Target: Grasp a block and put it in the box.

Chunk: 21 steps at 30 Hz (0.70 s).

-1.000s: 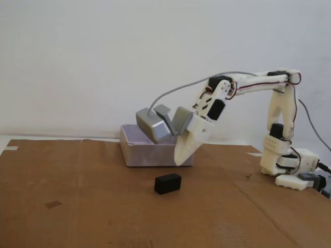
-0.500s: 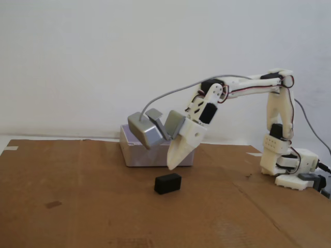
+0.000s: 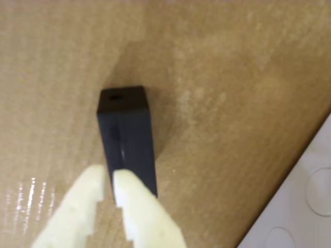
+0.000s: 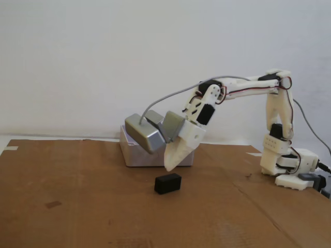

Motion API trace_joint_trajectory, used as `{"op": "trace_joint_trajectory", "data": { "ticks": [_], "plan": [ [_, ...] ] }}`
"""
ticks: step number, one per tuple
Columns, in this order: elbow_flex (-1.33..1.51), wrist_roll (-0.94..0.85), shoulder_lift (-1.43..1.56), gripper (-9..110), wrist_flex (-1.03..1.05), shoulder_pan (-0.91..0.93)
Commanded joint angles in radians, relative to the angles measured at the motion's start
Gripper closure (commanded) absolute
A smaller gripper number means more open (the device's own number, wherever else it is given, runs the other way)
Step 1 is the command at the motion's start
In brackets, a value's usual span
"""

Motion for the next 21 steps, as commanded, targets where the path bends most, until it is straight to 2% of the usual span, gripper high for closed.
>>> {"op": "trace_joint_trajectory", "data": {
  "ticks": [1, 18, 21],
  "plan": [
    [-0.12, -0.009, 0.052, 101, 0.0, -0.009],
    [-0.114, -0.012, 0.04, 101, 0.0, -0.028],
    [-0.115, -0.084, 0.038, 94, 0.0, -0.028]
  ]
}}
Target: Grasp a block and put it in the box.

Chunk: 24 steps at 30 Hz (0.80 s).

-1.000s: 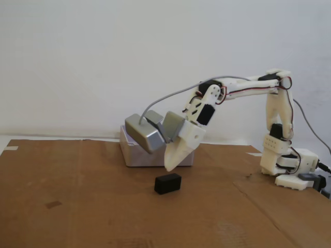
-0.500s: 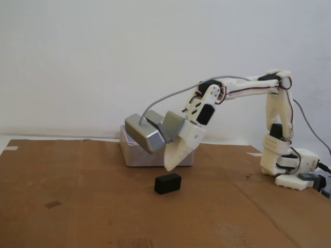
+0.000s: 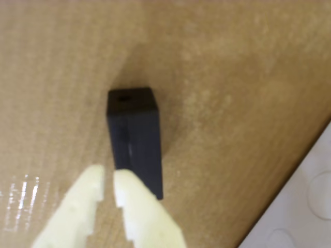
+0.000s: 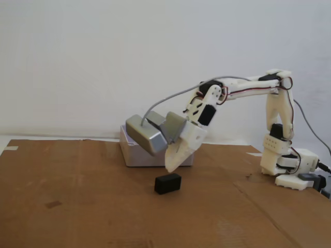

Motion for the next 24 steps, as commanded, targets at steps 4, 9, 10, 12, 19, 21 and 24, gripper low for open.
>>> {"op": "trace_joint_trajectory", "data": {
  "ticks": [4, 9, 10, 12, 19, 21, 24],
  "plan": [
    [-0.118, -0.078, 0.038, 80, 0.0, -0.012],
    [-0.107, -0.078, 0.037, 68, 0.0, -0.014],
    [-0.107, -0.078, 0.037, 66, 0.0, -0.012],
    [-0.107, -0.078, 0.037, 63, 0.0, -0.011],
    [-0.11, -0.069, 0.037, 60, 0.037, -0.014],
    [-0.109, -0.072, 0.037, 60, 0.058, -0.014],
    [-0.109, -0.074, 0.037, 60, 0.072, -0.015]
  ]
}}
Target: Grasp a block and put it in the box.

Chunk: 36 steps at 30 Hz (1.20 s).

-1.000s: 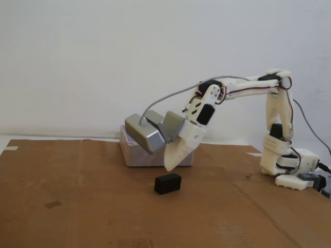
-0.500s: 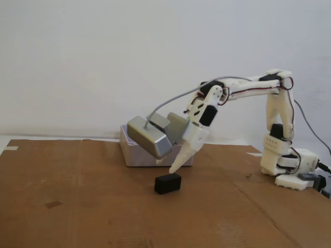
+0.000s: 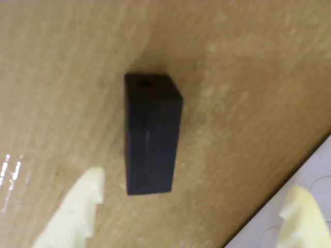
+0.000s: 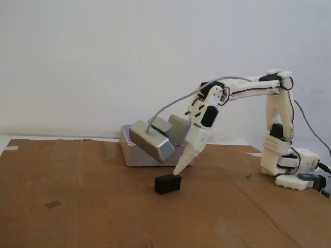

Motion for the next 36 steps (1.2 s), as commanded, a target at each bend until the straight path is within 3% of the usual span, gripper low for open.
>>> {"op": "trace_joint_trajectory", "data": {
  "ticks": [1, 36],
  "plan": [
    [-0.107, 0.0, 0.04, 60, 0.005, -0.005],
    [-0.215, 0.051, -0.156, 60, 0.044, -0.003]
  ]
}}
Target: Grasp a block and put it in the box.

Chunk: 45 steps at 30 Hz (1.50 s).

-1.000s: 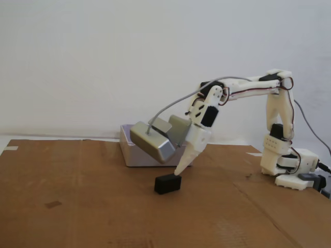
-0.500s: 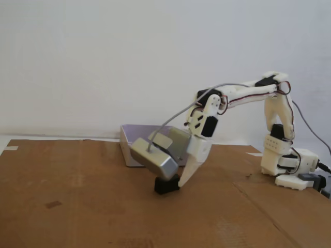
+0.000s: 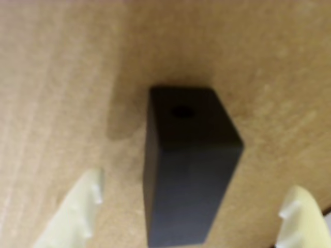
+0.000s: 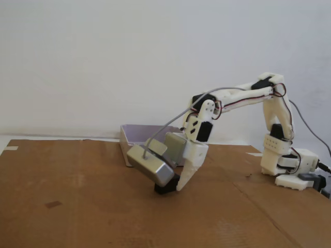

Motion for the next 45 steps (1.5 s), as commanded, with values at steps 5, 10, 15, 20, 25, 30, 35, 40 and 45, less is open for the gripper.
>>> {"op": "trace_joint_trajectory", "data": {
  "ticks": [5, 10, 15, 20, 25, 30, 35, 40, 45],
  "plan": [
    [-0.11, 0.018, 0.026, 60, -0.012, 0.025],
    [-0.11, 0.018, 0.025, 60, -0.014, 0.048],
    [-0.109, 0.018, 0.021, 60, -0.063, 0.061],
    [-0.11, 0.018, -0.003, 60, -0.069, 0.069],
    [-0.112, 0.018, -0.018, 60, -0.067, 0.069],
    [-0.112, 0.031, -0.025, 60, -0.064, 0.066],
    [-0.109, 0.063, -0.028, 60, -0.067, 0.061],
    [-0.11, 0.058, -0.041, 61, -0.067, 0.06],
    [-0.112, 0.06, -0.046, 61, -0.064, 0.057]
  ]
}}
